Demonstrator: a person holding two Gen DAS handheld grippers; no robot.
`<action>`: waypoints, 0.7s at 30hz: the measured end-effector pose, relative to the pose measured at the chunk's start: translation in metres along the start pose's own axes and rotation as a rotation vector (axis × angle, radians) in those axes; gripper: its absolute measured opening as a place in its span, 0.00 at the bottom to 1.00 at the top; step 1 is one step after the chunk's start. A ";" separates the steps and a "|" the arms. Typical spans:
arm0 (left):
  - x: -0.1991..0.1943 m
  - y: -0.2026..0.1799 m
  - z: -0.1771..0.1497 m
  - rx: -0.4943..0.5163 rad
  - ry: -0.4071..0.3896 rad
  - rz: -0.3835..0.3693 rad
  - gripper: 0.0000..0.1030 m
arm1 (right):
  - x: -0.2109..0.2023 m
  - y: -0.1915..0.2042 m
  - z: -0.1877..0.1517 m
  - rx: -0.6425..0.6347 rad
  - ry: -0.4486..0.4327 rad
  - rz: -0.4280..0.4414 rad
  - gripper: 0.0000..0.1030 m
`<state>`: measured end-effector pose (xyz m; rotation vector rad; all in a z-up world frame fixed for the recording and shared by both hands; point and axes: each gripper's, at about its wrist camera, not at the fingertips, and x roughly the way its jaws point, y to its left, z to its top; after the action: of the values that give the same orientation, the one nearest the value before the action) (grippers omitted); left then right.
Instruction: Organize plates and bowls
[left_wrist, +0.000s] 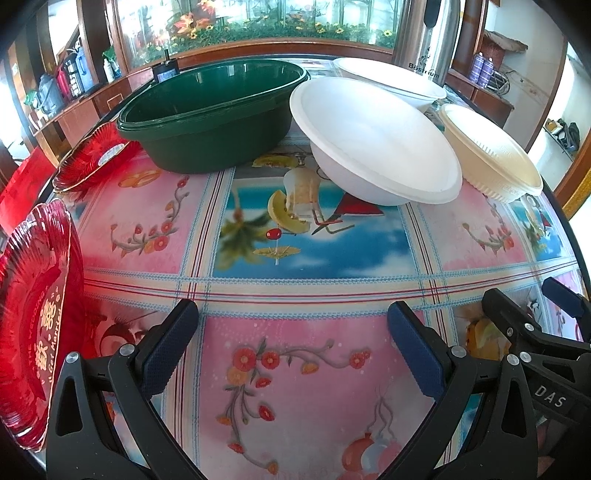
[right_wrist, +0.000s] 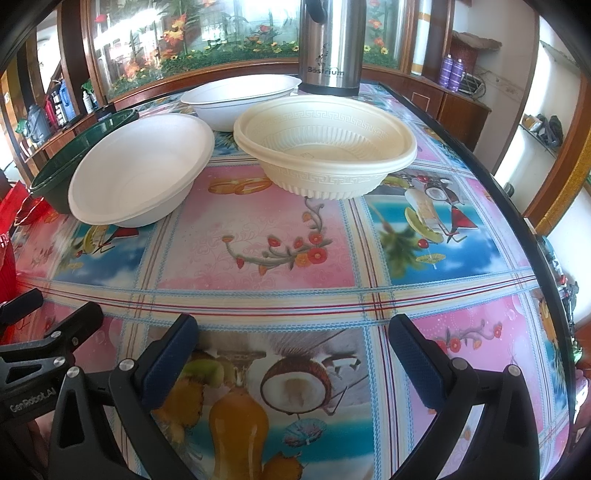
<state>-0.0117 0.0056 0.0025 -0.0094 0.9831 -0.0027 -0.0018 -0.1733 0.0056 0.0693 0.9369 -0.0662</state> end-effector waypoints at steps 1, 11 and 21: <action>-0.003 0.001 -0.001 -0.003 -0.007 -0.011 1.00 | -0.001 -0.001 0.000 0.005 -0.001 0.015 1.00; -0.046 0.002 -0.001 0.010 -0.094 -0.037 0.99 | -0.029 -0.002 0.000 0.017 -0.052 0.006 1.00; -0.104 0.033 -0.011 0.009 -0.175 -0.028 0.99 | -0.061 0.020 0.003 -0.025 -0.100 0.091 1.00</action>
<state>-0.0785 0.0388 0.0822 -0.0153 0.8080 -0.0313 -0.0338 -0.1520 0.0572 0.0846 0.8337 0.0267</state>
